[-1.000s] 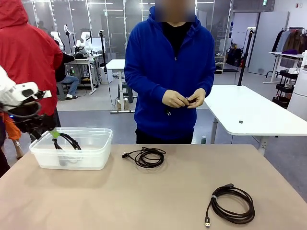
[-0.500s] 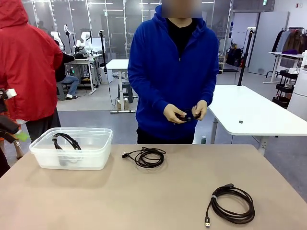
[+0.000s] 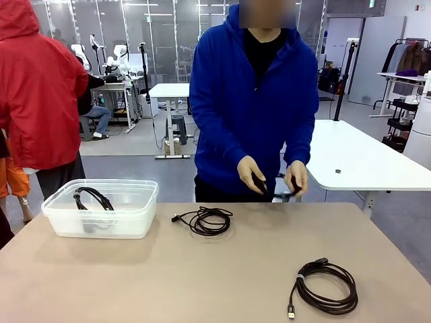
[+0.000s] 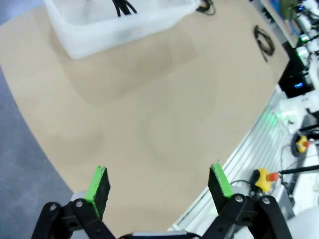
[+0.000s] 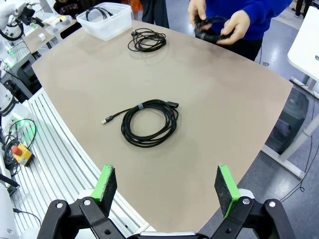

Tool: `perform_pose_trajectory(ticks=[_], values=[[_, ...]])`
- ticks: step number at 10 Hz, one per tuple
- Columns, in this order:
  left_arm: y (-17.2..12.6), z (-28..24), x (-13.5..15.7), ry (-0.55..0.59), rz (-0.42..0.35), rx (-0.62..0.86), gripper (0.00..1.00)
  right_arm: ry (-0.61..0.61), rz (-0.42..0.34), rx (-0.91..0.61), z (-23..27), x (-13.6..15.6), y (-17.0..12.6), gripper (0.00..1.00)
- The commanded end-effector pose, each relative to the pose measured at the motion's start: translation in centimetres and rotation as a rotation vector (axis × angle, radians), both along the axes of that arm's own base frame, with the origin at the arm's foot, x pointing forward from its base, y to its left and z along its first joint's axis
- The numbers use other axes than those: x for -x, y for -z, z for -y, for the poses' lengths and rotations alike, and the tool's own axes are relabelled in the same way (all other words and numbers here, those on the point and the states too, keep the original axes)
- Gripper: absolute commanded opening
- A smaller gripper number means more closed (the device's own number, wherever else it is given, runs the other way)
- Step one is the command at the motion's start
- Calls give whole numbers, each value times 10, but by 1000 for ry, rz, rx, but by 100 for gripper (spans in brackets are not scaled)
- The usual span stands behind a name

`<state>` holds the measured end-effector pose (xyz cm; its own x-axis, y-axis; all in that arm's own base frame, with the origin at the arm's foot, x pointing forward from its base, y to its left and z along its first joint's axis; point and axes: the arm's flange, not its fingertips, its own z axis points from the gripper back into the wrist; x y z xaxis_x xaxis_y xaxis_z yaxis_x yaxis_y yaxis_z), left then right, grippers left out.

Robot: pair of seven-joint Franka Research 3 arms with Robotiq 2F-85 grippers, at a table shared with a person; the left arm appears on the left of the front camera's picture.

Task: Organize and store the cables.
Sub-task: Place the Power Cable into the Organizing box.

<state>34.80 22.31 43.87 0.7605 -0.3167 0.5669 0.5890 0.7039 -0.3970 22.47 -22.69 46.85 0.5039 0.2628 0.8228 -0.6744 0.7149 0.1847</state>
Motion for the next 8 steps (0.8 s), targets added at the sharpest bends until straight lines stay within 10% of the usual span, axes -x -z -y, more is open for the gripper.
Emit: perform_pose_trajectory(ticks=[1, 8], values=[[10, -13, 39, 56, -1, 87, 100, -10, 19, 0, 0, 1, 0, 100], [18, -17, 54, 72, 10, 130, 100, -10, 19, 0, 0, 1, 0, 100]])
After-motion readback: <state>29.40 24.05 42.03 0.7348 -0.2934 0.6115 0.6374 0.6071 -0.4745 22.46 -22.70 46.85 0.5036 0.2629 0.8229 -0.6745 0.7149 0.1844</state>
